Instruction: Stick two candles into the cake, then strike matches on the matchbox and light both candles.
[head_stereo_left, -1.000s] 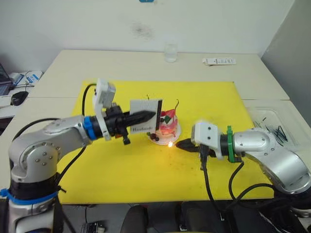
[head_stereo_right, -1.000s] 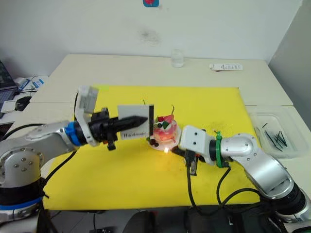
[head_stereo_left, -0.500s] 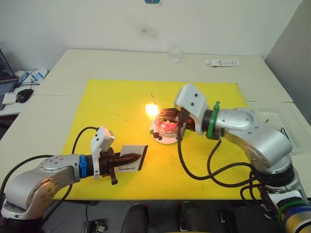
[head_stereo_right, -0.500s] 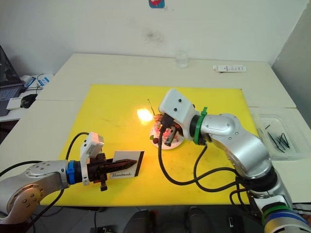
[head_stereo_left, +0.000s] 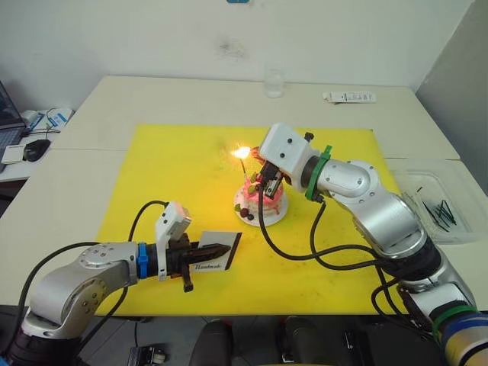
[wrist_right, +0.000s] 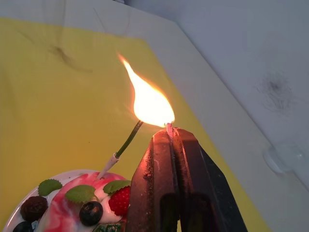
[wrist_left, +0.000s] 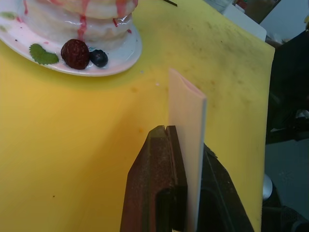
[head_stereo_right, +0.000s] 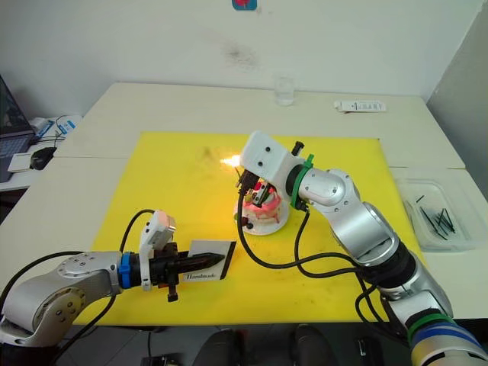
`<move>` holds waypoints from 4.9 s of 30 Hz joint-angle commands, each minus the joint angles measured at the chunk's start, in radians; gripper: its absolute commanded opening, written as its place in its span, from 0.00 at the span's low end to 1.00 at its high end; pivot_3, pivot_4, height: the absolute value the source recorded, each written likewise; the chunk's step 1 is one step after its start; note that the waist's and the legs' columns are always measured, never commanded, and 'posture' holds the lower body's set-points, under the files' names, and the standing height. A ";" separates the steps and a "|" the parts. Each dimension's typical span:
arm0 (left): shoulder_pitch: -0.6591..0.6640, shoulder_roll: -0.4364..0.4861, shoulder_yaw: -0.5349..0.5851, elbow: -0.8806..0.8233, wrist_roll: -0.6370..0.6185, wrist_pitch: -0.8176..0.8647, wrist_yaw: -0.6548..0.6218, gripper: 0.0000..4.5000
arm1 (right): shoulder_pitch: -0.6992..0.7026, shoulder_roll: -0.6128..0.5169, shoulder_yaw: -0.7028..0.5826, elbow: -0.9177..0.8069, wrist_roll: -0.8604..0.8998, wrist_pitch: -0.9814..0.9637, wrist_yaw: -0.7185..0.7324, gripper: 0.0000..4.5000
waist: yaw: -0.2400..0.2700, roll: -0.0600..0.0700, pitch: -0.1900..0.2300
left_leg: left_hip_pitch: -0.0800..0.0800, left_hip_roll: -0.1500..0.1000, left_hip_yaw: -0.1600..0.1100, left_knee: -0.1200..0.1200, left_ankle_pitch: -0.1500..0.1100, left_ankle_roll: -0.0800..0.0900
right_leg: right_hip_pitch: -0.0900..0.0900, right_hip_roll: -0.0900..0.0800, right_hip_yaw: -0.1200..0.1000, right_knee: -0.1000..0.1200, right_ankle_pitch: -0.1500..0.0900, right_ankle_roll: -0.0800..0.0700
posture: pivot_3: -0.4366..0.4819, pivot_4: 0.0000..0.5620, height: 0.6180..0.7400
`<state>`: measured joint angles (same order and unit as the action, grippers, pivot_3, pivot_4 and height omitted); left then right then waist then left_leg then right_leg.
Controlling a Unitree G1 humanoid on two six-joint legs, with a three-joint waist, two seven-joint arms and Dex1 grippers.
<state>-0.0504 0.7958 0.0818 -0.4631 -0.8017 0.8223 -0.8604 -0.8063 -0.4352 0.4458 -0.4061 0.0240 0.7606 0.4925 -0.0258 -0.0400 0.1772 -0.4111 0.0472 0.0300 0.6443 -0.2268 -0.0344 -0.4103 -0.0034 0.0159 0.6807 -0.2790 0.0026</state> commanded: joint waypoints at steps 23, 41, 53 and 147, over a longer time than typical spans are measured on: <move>-0.017 -0.004 0.005 -0.041 -0.015 0.006 0.000 0.00 | 0.021 0.068 0.023 0.108 -0.183 -0.185 0.048 0.00 | 0.000 0.000 0.000 | 0.000 0.000 0.000 0.000 0.000 0.000 | 0.000 0.000 0.000 0.000 0.003 -0.005 | 0.48 0.27 1.00; -0.027 -0.010 0.000 -0.031 -0.009 0.011 -0.006 0.00 | 0.028 0.093 -0.007 0.131 -0.221 -0.225 0.053 0.00 | -0.001 0.000 0.000 | 0.000 0.000 0.000 0.000 0.000 0.000 | 0.000 0.001 0.000 0.000 0.003 -0.005 | 0.48 0.27 1.00; -0.025 -0.014 0.001 -0.041 -0.013 0.018 0.001 0.00 | 0.032 0.096 -0.012 0.125 -0.219 -0.224 0.058 0.00 | -0.001 0.000 0.000 | 0.000 0.000 0.000 0.000 0.000 0.000 | 0.000 0.001 0.000 0.000 0.003 -0.005 | 0.48 0.27 1.00; -0.057 -0.108 -0.042 -0.169 -0.274 0.137 0.129 0.00 | 0.501 -0.304 -0.864 0.317 0.002 -0.070 -0.099 0.77 | -0.005 0.002 -0.001 | 0.008 -0.001 0.003 -0.001 0.000 0.000 | 0.006 0.006 0.006 0.001 0.000 0.000 | 0.48 0.27 1.00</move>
<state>-0.1094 0.6917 0.0363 -0.5959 -1.0728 0.9785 -0.7309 -0.2891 -0.7219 -0.3916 -0.0567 0.0226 0.7165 0.4109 -0.0310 -0.0381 0.1766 -0.4031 0.0466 0.0332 0.6437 -0.2267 -0.0342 -0.4042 0.0029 0.0219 0.6812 -0.2788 0.0029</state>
